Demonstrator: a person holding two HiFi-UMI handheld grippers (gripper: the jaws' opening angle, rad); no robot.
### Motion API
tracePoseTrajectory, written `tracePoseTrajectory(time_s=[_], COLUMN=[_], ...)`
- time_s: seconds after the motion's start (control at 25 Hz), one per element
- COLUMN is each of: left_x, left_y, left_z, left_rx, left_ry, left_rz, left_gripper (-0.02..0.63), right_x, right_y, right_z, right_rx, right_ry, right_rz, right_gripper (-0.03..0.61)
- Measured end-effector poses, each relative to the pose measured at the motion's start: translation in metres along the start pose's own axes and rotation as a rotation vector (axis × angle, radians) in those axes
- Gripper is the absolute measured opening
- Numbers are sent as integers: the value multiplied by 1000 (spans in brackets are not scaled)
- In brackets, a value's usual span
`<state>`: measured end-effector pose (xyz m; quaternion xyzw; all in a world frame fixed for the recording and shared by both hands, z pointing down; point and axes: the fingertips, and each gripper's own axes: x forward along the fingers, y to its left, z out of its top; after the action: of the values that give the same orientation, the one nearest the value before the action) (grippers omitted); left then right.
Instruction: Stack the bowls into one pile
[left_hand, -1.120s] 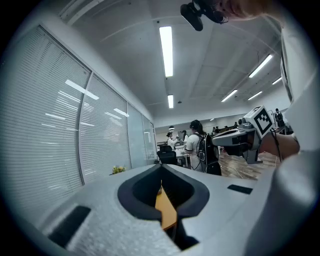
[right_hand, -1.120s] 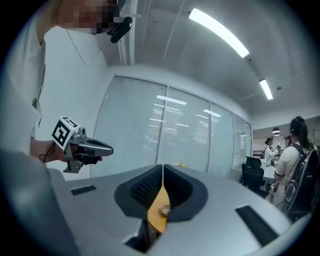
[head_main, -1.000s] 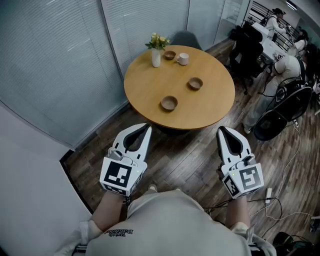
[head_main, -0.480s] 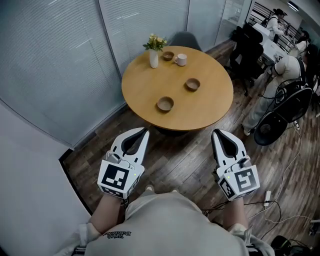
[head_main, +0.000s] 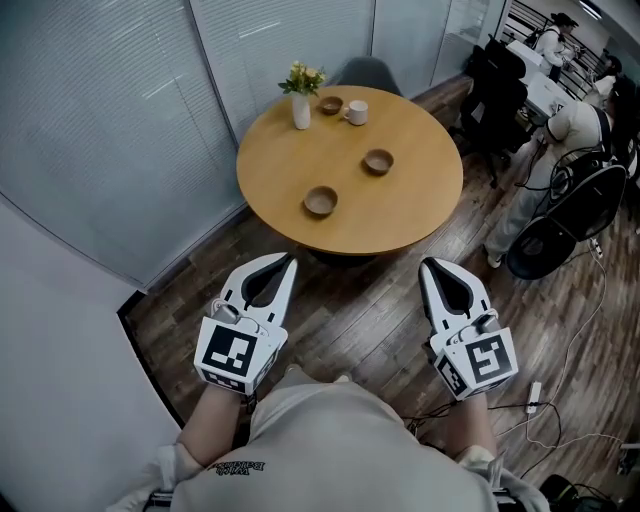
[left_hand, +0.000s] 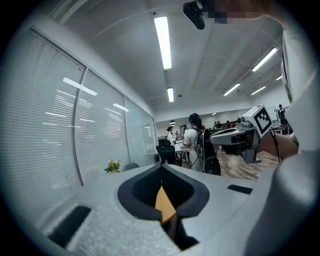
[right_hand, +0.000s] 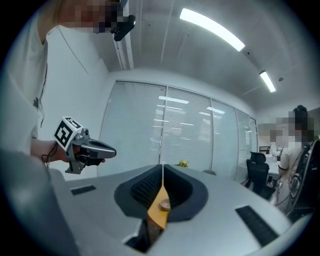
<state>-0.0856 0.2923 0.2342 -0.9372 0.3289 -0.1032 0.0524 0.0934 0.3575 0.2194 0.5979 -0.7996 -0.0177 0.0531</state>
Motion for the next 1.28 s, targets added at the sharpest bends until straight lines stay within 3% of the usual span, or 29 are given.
tracePoseTrajectory(time_s=[0.32,0.8,1.28], left_x=[10,23,65], left_y=[-31,-23,40], left_z=[-1,-18,-37], left_rx=[18,7,-12], left_ry=[-4,-12,19], left_rz=[-33,-13,2], left_gripper=[20,20,20], right_x=[-18,0,76], right_y=[-11,-17,-36], right_z=[-9,-25,-30], right_rx=[10,-8,-9], right_ry=[3,1,8], right_rz=[10,20,24], right_gripper=[31,31,31])
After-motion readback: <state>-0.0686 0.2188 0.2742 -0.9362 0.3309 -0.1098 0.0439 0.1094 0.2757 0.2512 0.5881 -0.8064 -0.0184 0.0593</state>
